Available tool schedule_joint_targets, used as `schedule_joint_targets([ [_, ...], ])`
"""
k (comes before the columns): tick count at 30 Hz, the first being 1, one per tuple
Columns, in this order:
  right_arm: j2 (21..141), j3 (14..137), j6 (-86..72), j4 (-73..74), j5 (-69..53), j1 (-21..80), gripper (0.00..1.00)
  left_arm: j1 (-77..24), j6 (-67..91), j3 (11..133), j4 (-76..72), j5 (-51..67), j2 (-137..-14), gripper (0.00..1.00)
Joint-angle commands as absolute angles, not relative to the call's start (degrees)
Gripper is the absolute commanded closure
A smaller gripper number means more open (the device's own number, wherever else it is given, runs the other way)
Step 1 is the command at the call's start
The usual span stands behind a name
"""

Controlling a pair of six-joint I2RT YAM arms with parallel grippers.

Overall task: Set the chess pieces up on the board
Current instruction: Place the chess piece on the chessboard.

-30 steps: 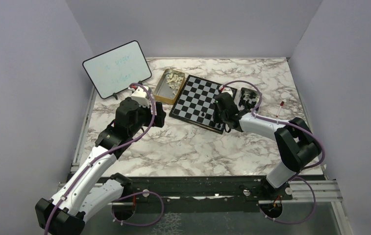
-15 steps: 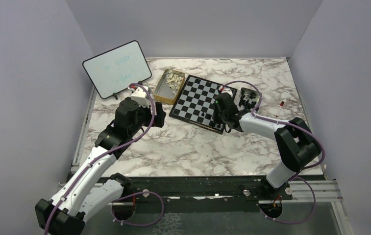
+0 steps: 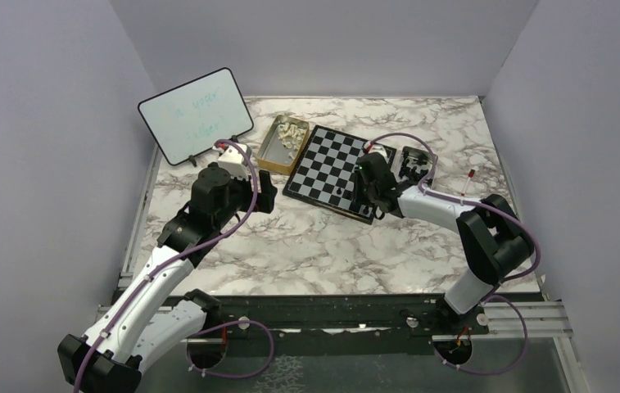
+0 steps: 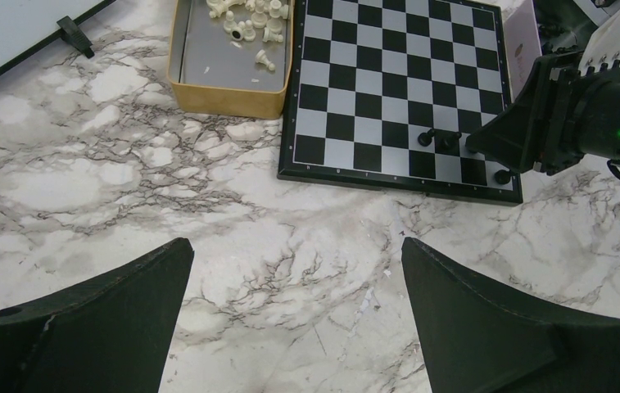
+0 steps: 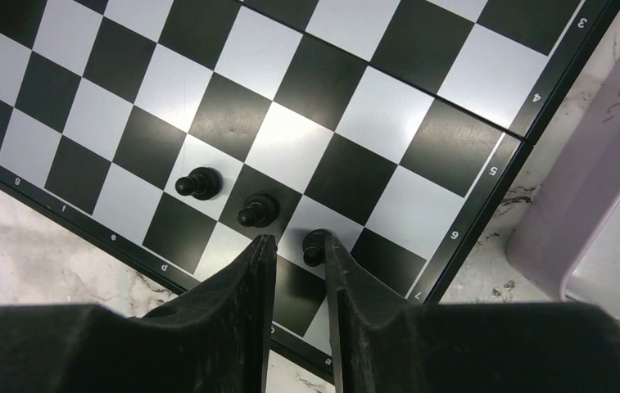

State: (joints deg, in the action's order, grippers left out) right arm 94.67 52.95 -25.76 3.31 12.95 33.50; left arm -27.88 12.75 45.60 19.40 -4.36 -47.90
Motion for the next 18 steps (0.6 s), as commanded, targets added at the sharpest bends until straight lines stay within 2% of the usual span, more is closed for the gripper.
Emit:
schedule_joint_targets([
  [1,96.2,55.0,-26.8,5.0,13.4,33.9,0.66,-28.0,12.6,45.1,18.5,-4.6,-46.8,0.01],
  [18,96.6,56.3,-26.6,7.2,14.2,33.9,0.64,-28.0,12.6,45.1,18.5,-4.6,-47.1,0.01],
])
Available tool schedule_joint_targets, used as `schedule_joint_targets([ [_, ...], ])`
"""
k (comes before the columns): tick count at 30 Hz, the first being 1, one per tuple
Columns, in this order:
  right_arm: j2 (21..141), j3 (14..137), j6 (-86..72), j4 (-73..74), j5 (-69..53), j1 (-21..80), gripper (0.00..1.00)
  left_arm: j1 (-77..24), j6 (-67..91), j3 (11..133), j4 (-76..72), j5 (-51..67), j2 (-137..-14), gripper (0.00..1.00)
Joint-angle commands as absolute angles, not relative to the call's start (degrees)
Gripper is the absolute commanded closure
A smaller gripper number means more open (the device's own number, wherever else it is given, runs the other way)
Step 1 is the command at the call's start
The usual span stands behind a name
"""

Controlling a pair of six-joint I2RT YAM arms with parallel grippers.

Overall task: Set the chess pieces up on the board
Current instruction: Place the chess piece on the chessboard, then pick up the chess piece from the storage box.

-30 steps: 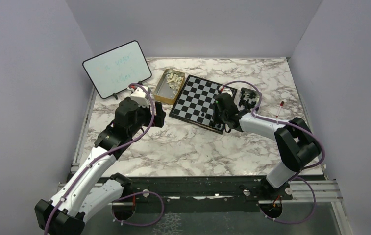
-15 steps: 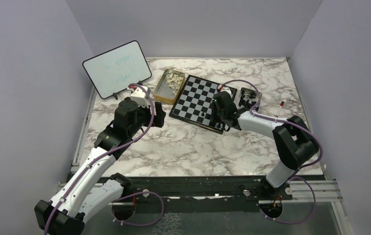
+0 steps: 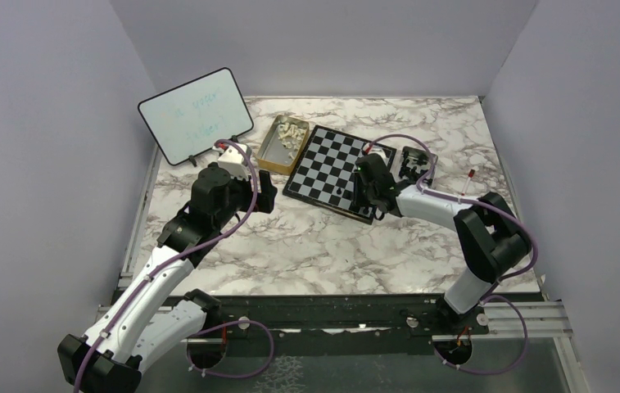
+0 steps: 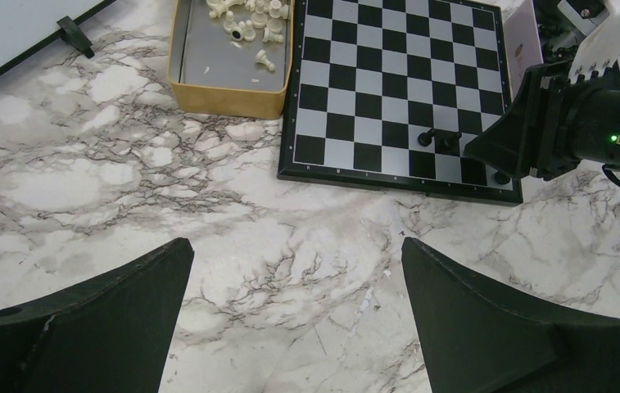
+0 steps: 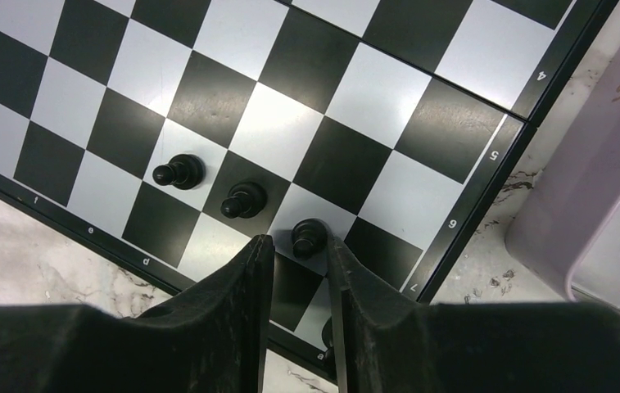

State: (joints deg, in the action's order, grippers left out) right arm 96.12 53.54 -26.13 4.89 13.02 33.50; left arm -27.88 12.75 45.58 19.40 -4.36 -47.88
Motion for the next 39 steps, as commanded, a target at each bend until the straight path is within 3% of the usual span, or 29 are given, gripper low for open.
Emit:
schedule_joint_targets([
  [1,96.3,57.1,-26.4,7.7,14.3,34.0,0.63,-28.0,12.6,45.2,18.5,-4.5,-47.1,0.01],
  [9,91.0,60.7,-24.9,13.1,16.0,34.0,0.61,-28.0,12.7,45.1,18.4,-4.1,-47.1,0.01],
  [16,86.9,63.5,-18.8,16.7,25.1,32.9,0.62,-28.0,12.7,45.0,18.4,-3.9,-47.0,0.01],
  [30,88.1,63.9,-11.7,15.1,21.4,12.4,0.72,-28.0,12.5,45.1,18.5,-4.4,-47.0,0.01],
  [39,95.0,67.5,-7.5,17.0,18.0,8.9,0.72,-28.0,12.5,45.0,18.5,-4.2,-47.5,0.01],
])
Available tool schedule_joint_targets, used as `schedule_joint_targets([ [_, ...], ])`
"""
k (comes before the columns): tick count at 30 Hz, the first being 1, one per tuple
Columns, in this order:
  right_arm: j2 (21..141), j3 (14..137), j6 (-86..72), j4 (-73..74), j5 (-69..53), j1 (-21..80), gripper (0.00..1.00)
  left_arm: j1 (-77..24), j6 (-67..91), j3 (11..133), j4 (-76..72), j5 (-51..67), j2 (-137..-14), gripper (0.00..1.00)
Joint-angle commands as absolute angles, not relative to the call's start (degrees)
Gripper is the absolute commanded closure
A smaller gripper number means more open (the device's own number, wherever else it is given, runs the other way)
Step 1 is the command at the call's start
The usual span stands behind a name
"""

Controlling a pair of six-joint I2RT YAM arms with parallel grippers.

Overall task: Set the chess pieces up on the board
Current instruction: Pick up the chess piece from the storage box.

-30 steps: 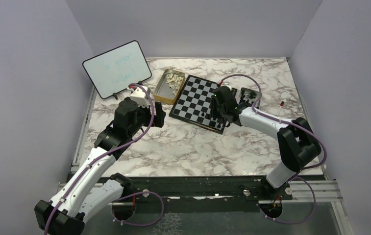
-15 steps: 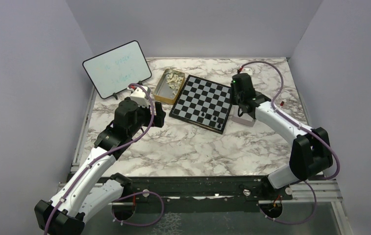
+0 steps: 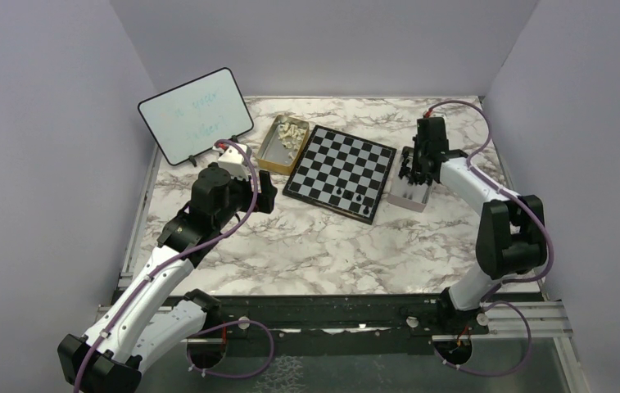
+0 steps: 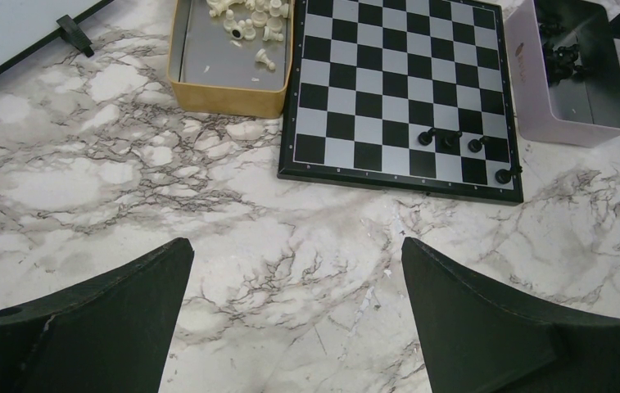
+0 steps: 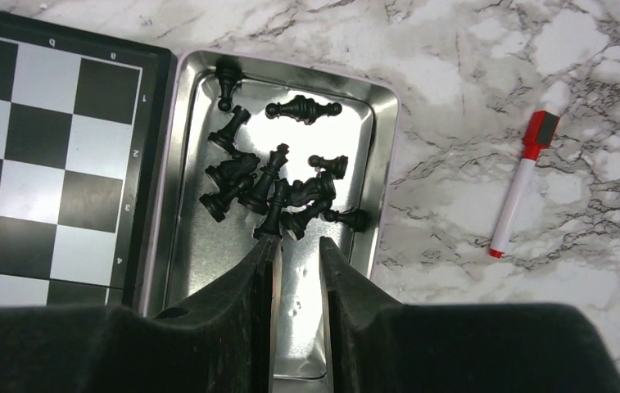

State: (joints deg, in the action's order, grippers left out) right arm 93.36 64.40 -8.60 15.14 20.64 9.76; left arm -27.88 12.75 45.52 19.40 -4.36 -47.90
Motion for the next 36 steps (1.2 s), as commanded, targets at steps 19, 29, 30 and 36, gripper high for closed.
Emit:
schedule_joint_targets([
  [19,101.5,70.0,-21.6,21.9,18.9,8.3,0.72,-28.3,12.6,45.0,18.3,-3.4,-48.0,0.01],
  [29,104.3,71.7,-33.1,25.2,22.5,8.3,0.68,-28.4,12.5,45.0,18.3,-3.8,-47.7,0.01],
  [30,104.7,71.8,-34.2,25.3,22.9,8.3,0.68,-28.4,12.5,45.1,18.3,-3.8,-47.9,0.01],
  [36,107.3,73.6,-39.2,27.0,22.3,7.9,0.68,-28.5,12.5,45.0,18.3,-3.8,-47.9,0.01],
])
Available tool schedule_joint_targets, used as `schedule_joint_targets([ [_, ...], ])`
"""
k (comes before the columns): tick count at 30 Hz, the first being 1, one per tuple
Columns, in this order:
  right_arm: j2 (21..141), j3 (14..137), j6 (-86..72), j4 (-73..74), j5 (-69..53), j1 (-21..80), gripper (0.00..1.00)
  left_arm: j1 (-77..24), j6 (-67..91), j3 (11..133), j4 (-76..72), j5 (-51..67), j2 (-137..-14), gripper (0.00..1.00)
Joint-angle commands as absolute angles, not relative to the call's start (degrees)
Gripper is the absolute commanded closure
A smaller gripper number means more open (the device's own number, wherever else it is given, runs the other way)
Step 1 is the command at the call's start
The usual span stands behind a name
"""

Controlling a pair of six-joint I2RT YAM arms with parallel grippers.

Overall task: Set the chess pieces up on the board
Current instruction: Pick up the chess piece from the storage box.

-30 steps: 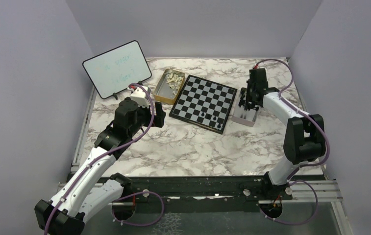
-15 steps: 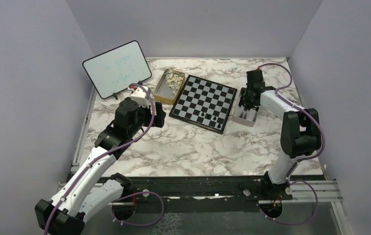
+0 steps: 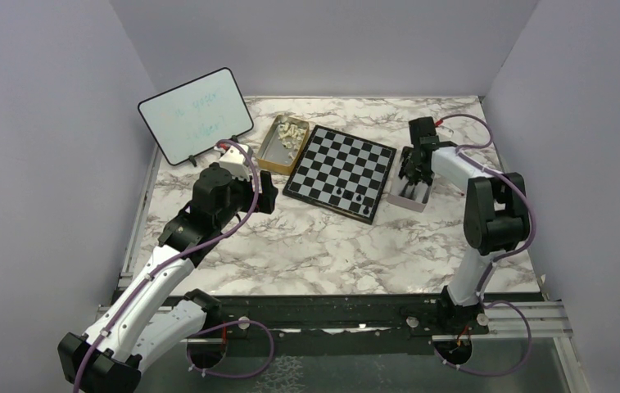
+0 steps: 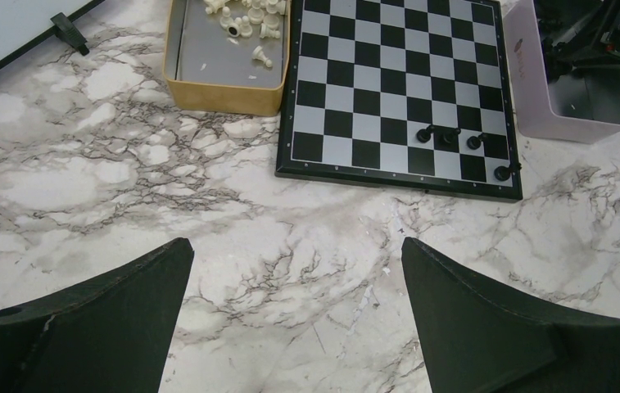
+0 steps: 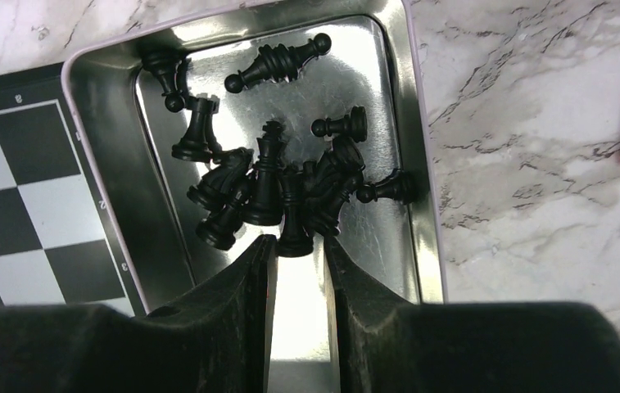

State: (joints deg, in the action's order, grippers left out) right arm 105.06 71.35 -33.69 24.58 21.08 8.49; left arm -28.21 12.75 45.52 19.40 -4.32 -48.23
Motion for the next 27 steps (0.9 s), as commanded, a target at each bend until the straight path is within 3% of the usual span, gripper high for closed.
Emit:
schedule_joint_targets([
  [1,107.8,73.8,-39.8,27.1,22.0,7.9,0.68,-28.5,12.5,45.0,18.3,-3.8,-47.9,0.01],
  [17,110.2,72.9,-31.5,22.3,18.3,7.8,0.64,-28.5,12.4,45.0,18.3,-4.0,-48.0,0.01],
  [27,107.3,69.1,-24.7,17.0,16.6,7.8,0.55,-28.5,12.5,45.2,18.3,-3.9,-48.4,0.01],
])
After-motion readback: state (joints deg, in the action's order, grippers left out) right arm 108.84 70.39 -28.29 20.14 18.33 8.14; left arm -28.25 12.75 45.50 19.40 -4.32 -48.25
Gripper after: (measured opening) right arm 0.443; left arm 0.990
